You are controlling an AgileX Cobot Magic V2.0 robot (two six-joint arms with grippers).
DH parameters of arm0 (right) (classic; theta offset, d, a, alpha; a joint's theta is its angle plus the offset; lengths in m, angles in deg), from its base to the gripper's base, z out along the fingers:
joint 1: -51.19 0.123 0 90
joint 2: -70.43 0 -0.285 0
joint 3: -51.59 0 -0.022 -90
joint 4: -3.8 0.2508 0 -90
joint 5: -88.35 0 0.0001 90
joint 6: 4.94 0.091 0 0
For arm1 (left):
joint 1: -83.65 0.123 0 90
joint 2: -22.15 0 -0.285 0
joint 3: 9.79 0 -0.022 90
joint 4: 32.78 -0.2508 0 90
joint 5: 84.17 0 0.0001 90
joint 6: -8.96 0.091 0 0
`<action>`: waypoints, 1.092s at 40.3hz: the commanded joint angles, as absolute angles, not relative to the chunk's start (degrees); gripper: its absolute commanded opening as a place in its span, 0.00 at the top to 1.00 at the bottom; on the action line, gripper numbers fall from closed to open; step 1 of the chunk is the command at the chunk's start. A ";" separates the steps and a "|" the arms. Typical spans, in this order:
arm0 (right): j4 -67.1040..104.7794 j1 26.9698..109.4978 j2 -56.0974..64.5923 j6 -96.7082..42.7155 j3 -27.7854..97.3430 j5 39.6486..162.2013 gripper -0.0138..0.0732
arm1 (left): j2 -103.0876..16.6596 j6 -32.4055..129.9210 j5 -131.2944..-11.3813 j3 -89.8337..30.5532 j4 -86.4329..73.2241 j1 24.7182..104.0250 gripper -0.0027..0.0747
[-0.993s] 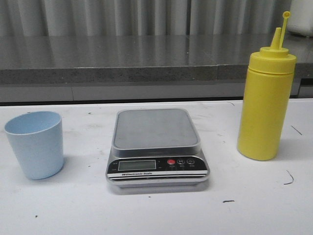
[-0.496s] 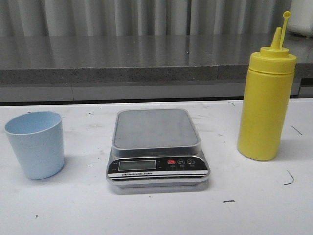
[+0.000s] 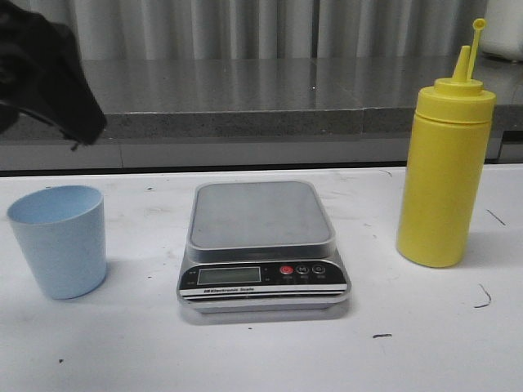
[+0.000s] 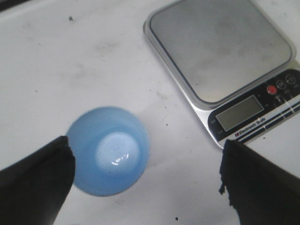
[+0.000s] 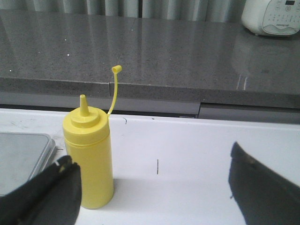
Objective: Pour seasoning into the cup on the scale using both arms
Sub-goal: 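Lower the left gripper onto the light blue cup and grasp it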
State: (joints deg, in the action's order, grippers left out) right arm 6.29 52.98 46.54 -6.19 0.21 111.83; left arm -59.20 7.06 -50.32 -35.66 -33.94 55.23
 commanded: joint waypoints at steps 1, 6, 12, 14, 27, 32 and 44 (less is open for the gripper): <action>6.36 52.63 45.53 -6.30 2.15 107.84 0.09 | -63.33 7.08 -49.59 -30.95 -34.35 54.73 0.19; 6.36 52.63 45.53 -6.30 2.15 107.99 0.09 | -69.95 7.08 -47.84 -28.32 -34.49 54.73 0.19; 6.36 52.63 45.53 -6.30 2.15 107.99 0.09 | -75.62 7.08 -48.24 -26.80 -34.70 54.73 0.19; 6.36 52.63 45.53 -6.30 2.15 107.99 0.09 | -76.77 7.08 -48.38 -26.63 -34.95 54.73 0.20; 6.36 52.63 45.53 -6.30 2.15 107.99 0.09 | -79.23 7.08 -46.31 -26.28 -35.22 54.73 0.72; 6.31 52.63 45.53 -6.30 2.15 107.98 0.09 | -79.23 7.08 -44.59 -25.87 -35.22 54.73 0.99; 6.31 52.63 45.53 -6.30 2.15 108.20 0.09 | -79.23 7.22 -31.79 -14.79 -35.36 54.21 0.99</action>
State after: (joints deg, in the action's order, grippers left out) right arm 6.29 52.98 46.54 -6.19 0.21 112.26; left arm -81.37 7.38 -34.40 -20.39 -35.18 54.88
